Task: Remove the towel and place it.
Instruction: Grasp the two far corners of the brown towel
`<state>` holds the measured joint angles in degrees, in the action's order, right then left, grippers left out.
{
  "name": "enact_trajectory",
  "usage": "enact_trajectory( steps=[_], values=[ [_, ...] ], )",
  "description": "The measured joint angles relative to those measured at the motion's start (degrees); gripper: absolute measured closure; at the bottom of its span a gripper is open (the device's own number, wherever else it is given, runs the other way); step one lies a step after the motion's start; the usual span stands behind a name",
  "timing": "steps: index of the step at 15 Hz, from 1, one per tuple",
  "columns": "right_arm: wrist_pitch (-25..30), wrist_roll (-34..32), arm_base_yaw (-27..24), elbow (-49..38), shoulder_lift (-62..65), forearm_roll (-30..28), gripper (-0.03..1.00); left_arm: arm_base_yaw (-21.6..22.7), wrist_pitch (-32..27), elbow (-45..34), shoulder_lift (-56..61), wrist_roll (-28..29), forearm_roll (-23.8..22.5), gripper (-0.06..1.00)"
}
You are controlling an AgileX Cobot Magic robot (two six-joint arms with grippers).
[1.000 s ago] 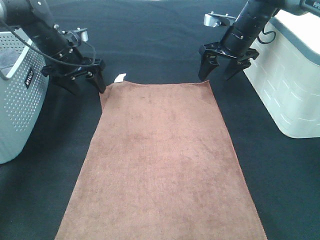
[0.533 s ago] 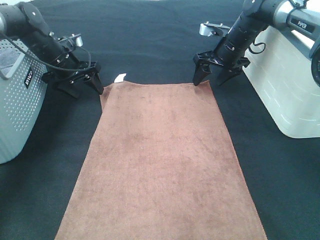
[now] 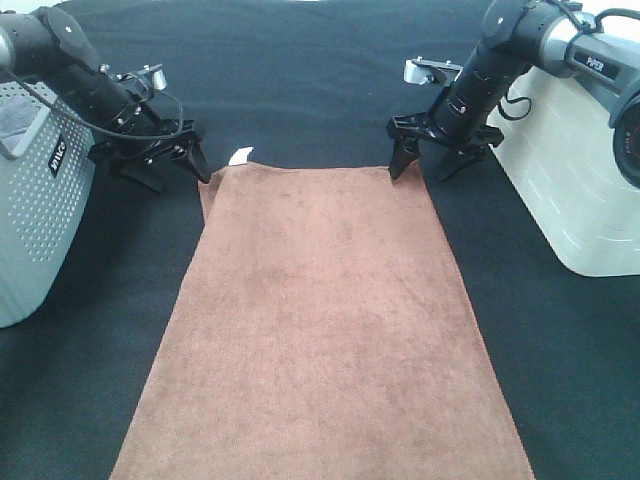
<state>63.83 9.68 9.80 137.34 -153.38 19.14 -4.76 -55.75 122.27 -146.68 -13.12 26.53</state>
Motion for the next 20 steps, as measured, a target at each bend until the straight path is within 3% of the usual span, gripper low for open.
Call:
enact_trajectory(
  steps=[8, 12, 18, 20],
  values=[
    [-1.8, -0.7, 1.1, 0.1, -0.6, 3.4, 0.20, -4.0, 4.6, 0.2, -1.6, 0.3, 6.8, 0.30],
    [-2.5, -0.9, 2.0, 0.1, -0.9, 5.8, 0.27, -4.6, 5.0, 0.2, -1.8, 0.5, 7.4, 0.43],
    [-3.2, -0.9, 2.0, 0.1, -1.3, 2.2, 0.61, -4.7, 4.8, 0.2, -2.0, 0.4, 4.5, 0.66],
    [-3.4, -0.9, 2.0, 0.1, -1.3, 0.5, 0.82, -4.7, 4.6, 0.2, -2.0, -0.3, 2.5, 0.77]
  ],
)
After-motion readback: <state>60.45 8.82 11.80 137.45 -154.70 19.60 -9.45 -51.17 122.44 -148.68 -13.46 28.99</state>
